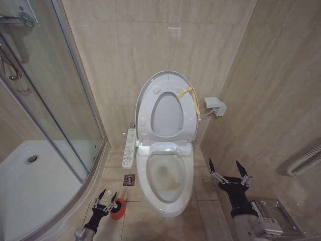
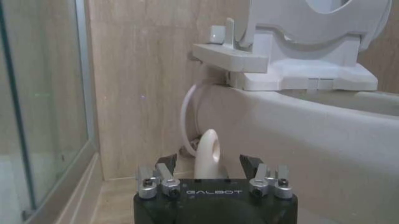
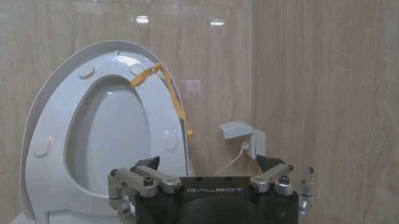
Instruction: Open the toilet lid, clean the toilet bowl with a toilet brush, close the toilet lid, and flush.
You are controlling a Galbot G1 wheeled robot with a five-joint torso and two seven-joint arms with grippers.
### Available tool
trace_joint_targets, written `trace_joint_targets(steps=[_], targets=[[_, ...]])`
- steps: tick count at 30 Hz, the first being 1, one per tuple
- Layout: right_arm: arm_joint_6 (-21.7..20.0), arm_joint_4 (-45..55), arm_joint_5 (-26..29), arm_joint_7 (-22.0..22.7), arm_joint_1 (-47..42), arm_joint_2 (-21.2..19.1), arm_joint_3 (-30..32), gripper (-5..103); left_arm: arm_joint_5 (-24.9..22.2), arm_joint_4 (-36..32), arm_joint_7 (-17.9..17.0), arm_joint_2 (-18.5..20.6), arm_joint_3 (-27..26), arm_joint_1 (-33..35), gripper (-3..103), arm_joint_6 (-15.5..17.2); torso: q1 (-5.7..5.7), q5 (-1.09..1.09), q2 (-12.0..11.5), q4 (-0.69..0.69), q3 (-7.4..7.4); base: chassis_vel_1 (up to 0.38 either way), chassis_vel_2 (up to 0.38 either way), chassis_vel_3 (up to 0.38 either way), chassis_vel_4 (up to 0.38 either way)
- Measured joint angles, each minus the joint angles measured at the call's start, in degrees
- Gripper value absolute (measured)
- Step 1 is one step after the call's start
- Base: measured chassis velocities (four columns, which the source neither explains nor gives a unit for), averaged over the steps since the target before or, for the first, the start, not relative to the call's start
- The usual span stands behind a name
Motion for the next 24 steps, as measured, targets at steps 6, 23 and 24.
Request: trace_joint_targets(steps=[6, 23, 24], targets=[[0.00, 0.00, 0.00, 0.00, 0.00, 0.00, 0.00, 100, -1.37, 1.98, 0.21, -0.25, 0.10, -1.46, 71, 0.70, 0.00, 0.00, 0.00, 0.00, -0.01, 0.000, 0.000, 0.000, 0.000], [0.00, 0.00, 0.00, 0.00, 0.00, 0.00, 0.00, 100, -1.45, 3.20, 2.84, -0.59, -0.43, -1.20, 22, -0.63, 0.00, 0.01, 0.00, 0.01, -0.01, 0.000, 0.000, 0.000, 0.000], [0.00, 0.00, 0.00, 0.00, 0.00, 0.00, 0.00, 100, -1.45, 3.20, 2.84, -0.59, -0.43, -1.20, 22, -0.63, 0.00, 0.01, 0.00, 0.01, -0.01, 0.000, 0.000, 0.000, 0.000]])
